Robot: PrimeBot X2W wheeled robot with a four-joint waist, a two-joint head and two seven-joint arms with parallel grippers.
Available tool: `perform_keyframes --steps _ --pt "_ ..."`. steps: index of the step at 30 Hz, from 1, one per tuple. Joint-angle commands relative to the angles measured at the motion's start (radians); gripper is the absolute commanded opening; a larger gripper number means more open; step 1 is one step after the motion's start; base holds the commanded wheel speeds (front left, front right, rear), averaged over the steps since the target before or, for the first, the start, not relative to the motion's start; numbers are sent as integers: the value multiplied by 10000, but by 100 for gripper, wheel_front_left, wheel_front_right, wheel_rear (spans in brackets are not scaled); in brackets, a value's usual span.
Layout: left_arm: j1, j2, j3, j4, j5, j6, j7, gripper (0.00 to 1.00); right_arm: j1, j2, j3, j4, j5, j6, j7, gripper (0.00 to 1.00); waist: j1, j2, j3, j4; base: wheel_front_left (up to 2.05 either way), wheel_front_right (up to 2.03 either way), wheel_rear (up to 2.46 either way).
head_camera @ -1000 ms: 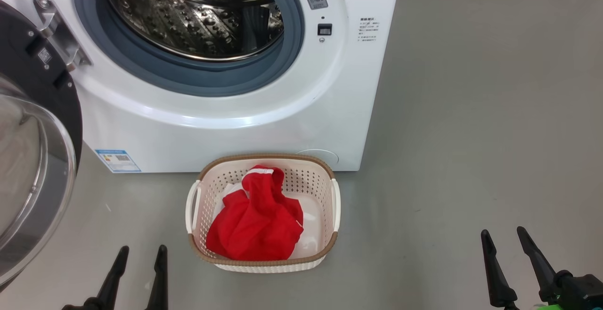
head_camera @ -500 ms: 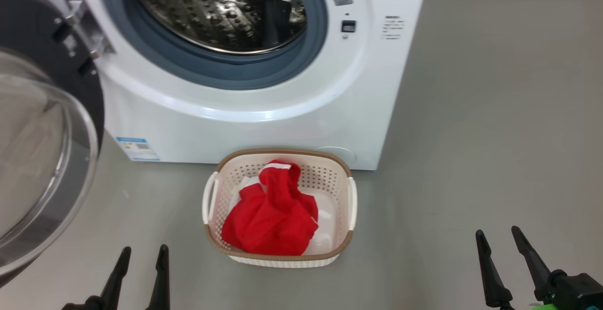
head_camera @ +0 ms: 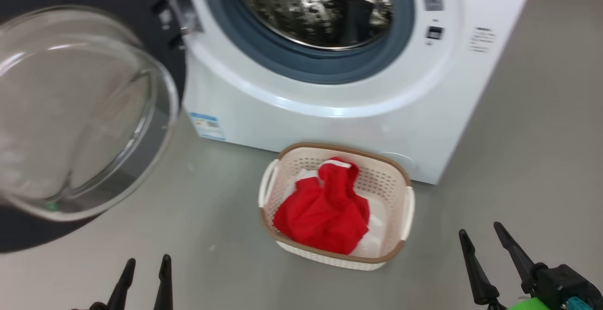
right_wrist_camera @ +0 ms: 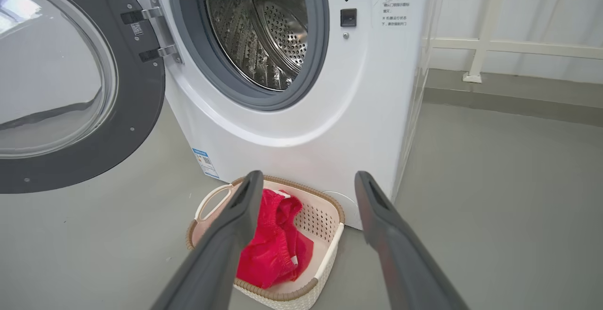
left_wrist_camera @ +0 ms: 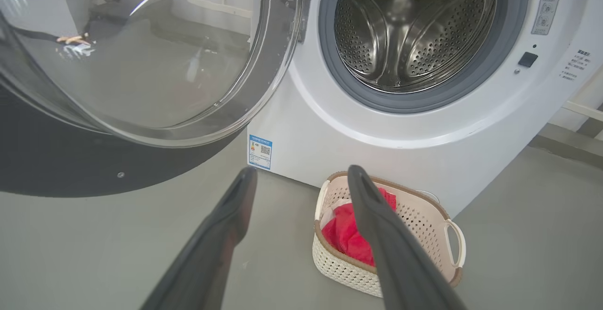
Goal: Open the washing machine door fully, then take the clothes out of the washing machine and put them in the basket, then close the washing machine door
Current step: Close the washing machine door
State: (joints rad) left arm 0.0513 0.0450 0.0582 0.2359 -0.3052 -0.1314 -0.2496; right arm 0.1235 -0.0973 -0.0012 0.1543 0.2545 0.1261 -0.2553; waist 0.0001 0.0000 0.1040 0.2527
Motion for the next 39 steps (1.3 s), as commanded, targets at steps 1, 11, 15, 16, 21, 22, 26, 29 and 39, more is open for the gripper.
perform_keyframes --steps 1,11,15,16,21,22,26,29,39 --pt "-233 58 293 -86 -179 8 -122 100 -455 -240 357 -153 17 46 -65 100 -1 0 -104 1029 0 0 0" --pt "-88 54 -143 121 -618 368 -122 100 -773 -449 884 113 119 46 -65 100 -1 0 -277 2430 0 0 0" --pt "39 54 -59 -22 -883 592 -122 100 -1157 -563 1348 279 167 46 -65 100 -1 0 -169 2564 0 0 0" --pt "69 54 -38 -84 -953 646 -122 100 -1263 -594 1460 341 192 46 -65 100 -1 0 -148 2585 0 0 0" --pt "221 54 -10 -379 -1234 885 -122 100 -1730 -704 1893 611 308 46 -65 100 -1 0 -32 2666 0 0 0" --pt "242 54 -7 -420 -1277 922 -122 100 -1792 -719 1942 658 326 46 -65 100 -1 0 -20 2674 0 0 0" --pt "284 53 11 -594 -1438 982 -122 100 -1932 -755 2049 763 385 46 -65 100 -1 0 4 2686 0 0 0" --pt "184 53 160 -862 -1611 874 -122 28 -1950 -754 2076 786 409 46 -65 100 -1 0 5 2678 0 0 0" --pt "-1686 351 2122 -3042 -768 119 -122 0 -1417 -449 1698 614 330 46 -65 100 -1 0 -42 2602 0 0 0"
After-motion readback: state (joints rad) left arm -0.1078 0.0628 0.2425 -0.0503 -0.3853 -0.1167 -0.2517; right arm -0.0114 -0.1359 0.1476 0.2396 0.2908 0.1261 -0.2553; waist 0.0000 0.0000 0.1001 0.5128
